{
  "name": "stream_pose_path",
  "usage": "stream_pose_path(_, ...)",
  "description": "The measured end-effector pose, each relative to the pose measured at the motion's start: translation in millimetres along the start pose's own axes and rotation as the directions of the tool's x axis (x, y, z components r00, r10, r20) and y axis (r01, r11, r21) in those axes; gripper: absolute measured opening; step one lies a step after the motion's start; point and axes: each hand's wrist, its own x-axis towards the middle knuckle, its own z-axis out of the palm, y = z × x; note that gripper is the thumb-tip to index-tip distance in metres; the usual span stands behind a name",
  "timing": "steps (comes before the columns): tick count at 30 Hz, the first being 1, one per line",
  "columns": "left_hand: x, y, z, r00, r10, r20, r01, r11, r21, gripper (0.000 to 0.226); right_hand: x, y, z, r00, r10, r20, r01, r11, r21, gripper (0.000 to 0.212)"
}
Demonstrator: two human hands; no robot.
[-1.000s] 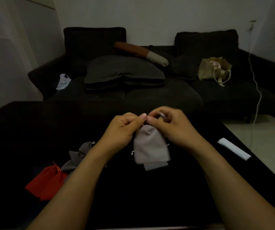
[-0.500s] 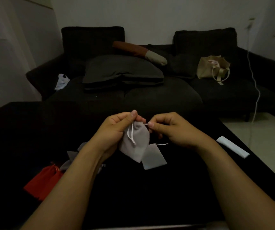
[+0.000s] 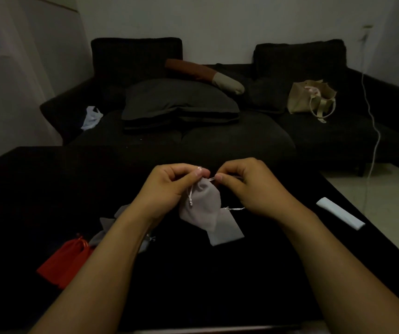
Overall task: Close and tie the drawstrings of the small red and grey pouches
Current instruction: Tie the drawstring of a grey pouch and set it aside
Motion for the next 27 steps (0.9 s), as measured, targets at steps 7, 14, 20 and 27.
stream_pose_path(7, 4, -5, -5, 0.999, -0.003, 0.048, -0.001, 0.996, 0.085, 0.020, 1, -1, 6, 0.997, -0.066, -0.042, 0.066, 0.998, -0.005, 0.012)
stream_pose_path(14, 3, -5, -8, 0.996, 0.021, 0.086, -0.032, 0.992, 0.121, 0.014, -1, -3, 4, 0.983, -0.157, 0.096, 0.163, 0.985, -0.058, 0.024)
stream_pose_path(20, 1, 0, -12, 0.978, 0.015, 0.210, -0.062, 0.974, 0.220, 0.018, -3, -1, 1, 0.969, -0.226, 0.096, 0.232, 0.970, -0.064, 0.016)
stream_pose_path(27, -5, -1, -6, 0.959, -0.009, 0.284, -0.087, 0.942, 0.324, 0.018, -3, 3, -2, 0.966, -0.141, 0.214, 0.173, 0.975, -0.138, 0.014)
